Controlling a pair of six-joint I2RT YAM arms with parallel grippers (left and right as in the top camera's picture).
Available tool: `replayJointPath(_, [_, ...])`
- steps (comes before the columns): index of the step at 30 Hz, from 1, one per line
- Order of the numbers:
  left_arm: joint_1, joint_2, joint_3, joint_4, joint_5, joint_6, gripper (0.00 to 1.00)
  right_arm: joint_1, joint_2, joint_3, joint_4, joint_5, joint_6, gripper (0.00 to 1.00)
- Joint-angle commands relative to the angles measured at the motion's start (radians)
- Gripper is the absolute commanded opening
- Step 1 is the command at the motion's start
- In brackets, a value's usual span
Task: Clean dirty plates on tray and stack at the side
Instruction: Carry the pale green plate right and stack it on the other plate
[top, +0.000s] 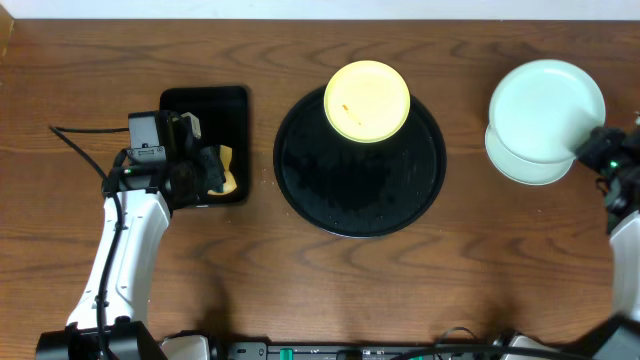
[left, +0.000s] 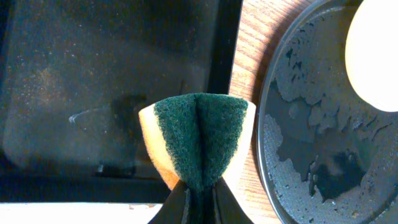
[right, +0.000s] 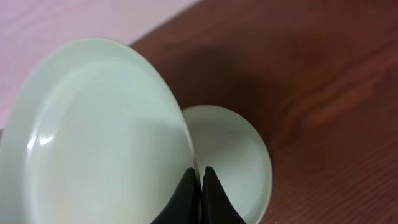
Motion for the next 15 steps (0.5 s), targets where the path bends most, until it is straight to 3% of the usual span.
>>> replayJointPath(1, [0.003,-0.002,0.006,0.000,0.010,0.006,0.08,-0.060,0.124,0.007,0.038,-0.167,0.039,0.01])
replayJointPath(10, [0.003,-0.002,0.006,0.000,0.010,0.006,0.08,-0.063,0.298,0.007,0.132,-0.163,0.045,0.05])
replayJointPath(12, [0.003,-0.002,0.006,0.000,0.010,0.006,0.08,-0.063,0.300,0.007,0.130,-0.145,0.055,0.11])
replayJointPath(15, [0.003,-0.002,0.006,0.000,0.010,0.006,0.08,-0.064,0.297,0.007,0.130,-0.153,0.098,0.28])
